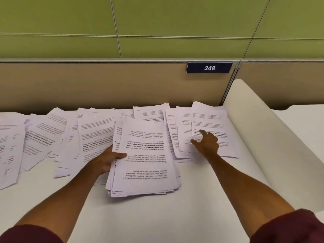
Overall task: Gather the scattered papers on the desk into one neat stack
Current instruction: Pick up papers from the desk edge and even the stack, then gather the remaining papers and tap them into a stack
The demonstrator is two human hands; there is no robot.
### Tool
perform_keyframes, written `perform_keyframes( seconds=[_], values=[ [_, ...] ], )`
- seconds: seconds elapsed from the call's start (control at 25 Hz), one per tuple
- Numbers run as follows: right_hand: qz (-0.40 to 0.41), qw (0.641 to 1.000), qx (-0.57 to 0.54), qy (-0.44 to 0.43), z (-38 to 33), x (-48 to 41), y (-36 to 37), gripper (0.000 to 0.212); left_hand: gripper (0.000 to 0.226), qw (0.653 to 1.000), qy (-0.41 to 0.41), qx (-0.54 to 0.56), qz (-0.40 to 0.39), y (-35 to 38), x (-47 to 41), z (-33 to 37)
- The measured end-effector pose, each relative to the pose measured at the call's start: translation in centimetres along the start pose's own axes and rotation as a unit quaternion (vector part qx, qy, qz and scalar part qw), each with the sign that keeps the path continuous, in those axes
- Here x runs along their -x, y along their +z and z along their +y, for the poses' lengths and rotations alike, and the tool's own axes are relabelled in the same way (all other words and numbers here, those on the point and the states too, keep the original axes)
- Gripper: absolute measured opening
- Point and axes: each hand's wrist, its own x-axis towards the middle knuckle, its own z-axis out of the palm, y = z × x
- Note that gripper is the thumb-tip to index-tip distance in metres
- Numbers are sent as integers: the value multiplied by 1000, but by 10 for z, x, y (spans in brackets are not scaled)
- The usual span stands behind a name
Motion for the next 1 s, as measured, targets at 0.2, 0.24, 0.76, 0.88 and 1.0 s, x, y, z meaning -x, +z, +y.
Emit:
perform_keyframes(
  seconds=[0.2,0.24,0.76,0.88,1.0],
  values=[
    [-73,992,65,-76,10,0,17,60,51,1000,19,13,-1,9,-8,4],
    [-40,996,28,-71,11,-3,16,52,49,1000,21,7,4,7,-11,5],
    [-21,986,51,160,43,-30,-18,115,51,997,1,-33,65,12,-27,3],
    [-36,978,26,205,40,-34,-27,115,52,996,1,-34,80,14,-28,2],
    [-75,970,-6,230,27,-38,-26,101,53,995,4,-37,90,17,-26,3]
  ],
)
